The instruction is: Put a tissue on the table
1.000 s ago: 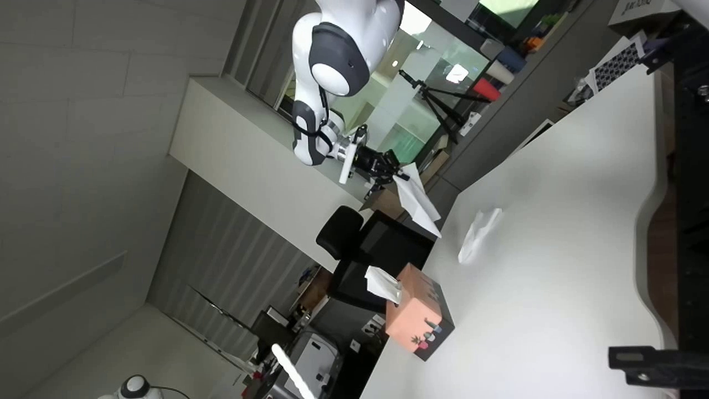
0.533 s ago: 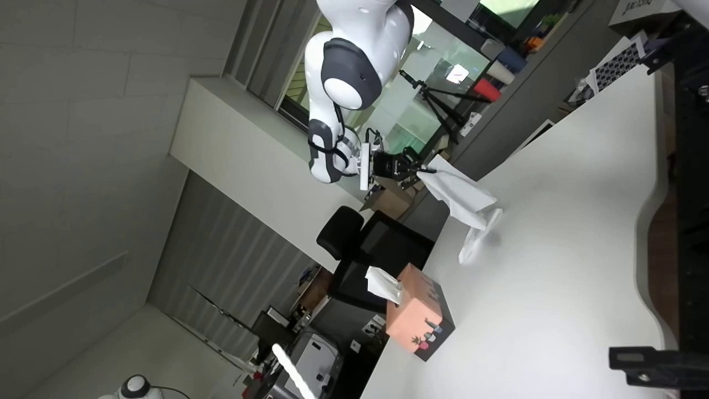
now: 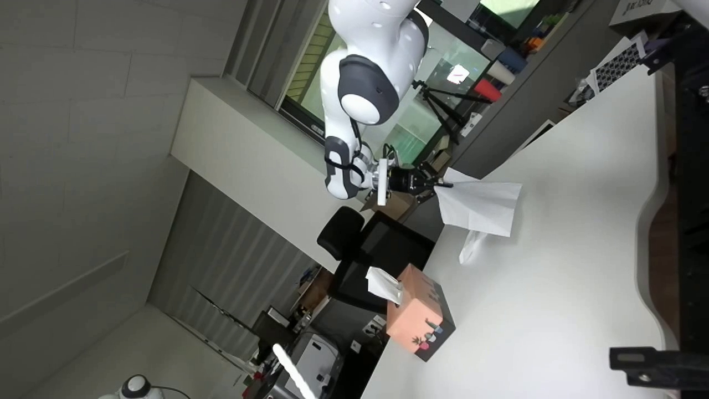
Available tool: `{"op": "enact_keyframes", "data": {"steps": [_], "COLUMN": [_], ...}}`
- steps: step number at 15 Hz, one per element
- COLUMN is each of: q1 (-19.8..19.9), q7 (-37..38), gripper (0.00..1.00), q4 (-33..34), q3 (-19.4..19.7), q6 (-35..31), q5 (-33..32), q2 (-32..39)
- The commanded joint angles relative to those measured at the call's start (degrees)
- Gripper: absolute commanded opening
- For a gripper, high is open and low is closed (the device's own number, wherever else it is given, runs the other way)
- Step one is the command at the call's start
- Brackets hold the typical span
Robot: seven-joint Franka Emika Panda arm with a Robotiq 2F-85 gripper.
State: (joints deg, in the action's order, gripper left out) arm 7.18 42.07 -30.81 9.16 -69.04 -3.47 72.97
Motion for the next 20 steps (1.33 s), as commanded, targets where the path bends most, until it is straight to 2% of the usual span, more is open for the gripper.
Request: {"op": "enact_keyframes", "data": {"steps": [1, 6, 7, 9, 11, 12, 15, 16, 18, 19, 20], "q1": [0.38, 0.05, -0.14, -0.20, -0.25, 0.31, 0.35, -0.62, -1.63, -0.91, -1.25], "q7": [2.58, 8.49, 10.44, 13.82, 16.80, 18.25, 22.14, 22.26, 20.90, 19.83, 19.74], "gripper": [0.00, 0.00, 0.26, 0.32, 0.46, 0.52, 0.74, 0.80, 0.94, 0.98, 0.81], "q4": [4.38, 4.88, 4.92, 5.24, 5.28, 10.39, 12.61, 7.36, 8.64, 7.64, 7.61], "q3": [0.35, 0.85, 1.17, 1.42, 1.46, 1.32, 0.46, 0.75, 0.81, 0.79, 0.79], "q6": [-6.11, -20.03, -22.83, -28.97, -34.56, -34.74, -37.20, -40.54, -42.64, -42.10, -42.33], "q5": [0.26, 0.28, 0.08, 0.05, 0.24, 0.48, 1.08, 0.86, 0.24, 0.23, 0.22], "q2": [3.68, 6.45, 6.93, 7.69, 7.76, 10.46, 9.97, 6.46, 5.72, 6.91, 6.41]}}
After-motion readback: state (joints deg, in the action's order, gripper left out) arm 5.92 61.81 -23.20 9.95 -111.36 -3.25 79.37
